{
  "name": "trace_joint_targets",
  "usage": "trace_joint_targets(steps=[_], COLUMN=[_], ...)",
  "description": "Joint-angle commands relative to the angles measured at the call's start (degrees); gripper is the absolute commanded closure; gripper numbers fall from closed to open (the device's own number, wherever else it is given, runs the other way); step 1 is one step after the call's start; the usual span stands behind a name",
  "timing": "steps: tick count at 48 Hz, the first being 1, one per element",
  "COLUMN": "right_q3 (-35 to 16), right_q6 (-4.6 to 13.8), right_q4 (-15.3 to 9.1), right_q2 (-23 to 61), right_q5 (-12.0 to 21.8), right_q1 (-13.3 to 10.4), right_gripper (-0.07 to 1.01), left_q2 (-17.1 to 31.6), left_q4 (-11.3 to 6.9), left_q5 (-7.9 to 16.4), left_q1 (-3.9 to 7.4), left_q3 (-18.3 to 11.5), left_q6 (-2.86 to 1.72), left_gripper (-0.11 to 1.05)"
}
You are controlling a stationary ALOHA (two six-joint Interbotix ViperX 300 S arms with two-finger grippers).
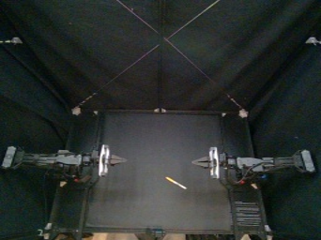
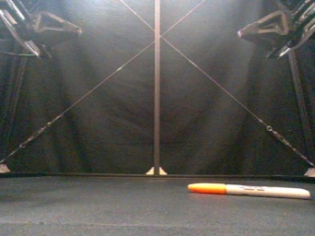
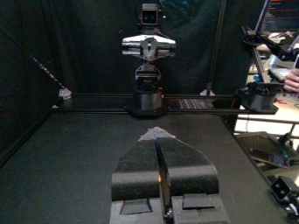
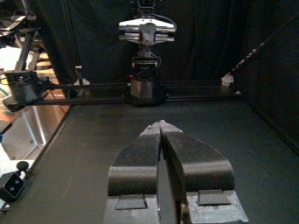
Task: Uncap the pen
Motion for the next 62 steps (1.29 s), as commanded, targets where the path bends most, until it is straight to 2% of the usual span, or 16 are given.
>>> trace_joint_targets(steps=[1,5,11,14,17,22,26,30,33,43,48,52,62], right_q3=[-0.35,-0.53,-1.32,-1.67,-2.02,-3.08,-3.60,-3.87,-4.04,-5.80,-6.94,-7.91,-10.72], right_q6=[1.05,2.64,5.19,6.42,7.29,7.65,7.65,7.65,7.73,7.65,7.65,7.56,7.65], right_q4=[1.14,3.34,7.29,9.14,11.07,14.94,17.05,18.63,19.78,20.21,20.21,19.86,19.51], right_q2=[1.14,2.20,5.27,7.38,9.76,14.77,18.46,22.15,25.49,34.37,38.41,41.31,46.49], right_q5=[0.00,1.93,7.38,9.05,10.37,12.04,12.92,13.97,14.50,14.59,14.59,14.68,15.38], right_q1=[0.44,1.23,4.31,5.80,7.29,9.32,10.02,10.37,10.55,10.81,11.07,11.16,11.16], right_gripper=[0.95,0.94,0.93,0.93,0.93,0.93,0.89,0.81,0.71,0.30,0.16,0.11,0.11], left_q2=[0.79,1.85,5.71,8.09,10.46,13.62,15.47,16.61,17.14,17.31,17.31,17.40,18.54], left_q4=[-1.14,-1.85,-1.93,-1.85,-1.85,-1.76,-1.58,-1.58,-1.58,-1.58,-1.58,-1.49,-1.58], left_q5=[-0.44,-0.44,-0.62,-0.70,-0.79,-0.88,-1.14,-1.49,-1.49,-1.58,-1.49,-1.49,-1.58], left_q1=[-0.18,-0.26,-0.44,-0.53,-0.53,-0.53,-0.53,-0.53,-0.53,-0.53,-0.53,-0.62,-0.62], left_q3=[-0.26,-0.26,-0.53,-0.97,-1.49,-2.20,-2.55,-2.55,-2.55,-2.64,-2.64,-2.64,-2.72], left_q6=[-0.09,-0.09,0.00,0.26,0.26,0.35,0.35,0.26,0.26,0.35,0.35,0.35,0.44], left_gripper=[1.02,0.99,0.94,0.93,0.91,0.88,0.86,0.83,0.80,0.71,0.65,0.61,0.46])
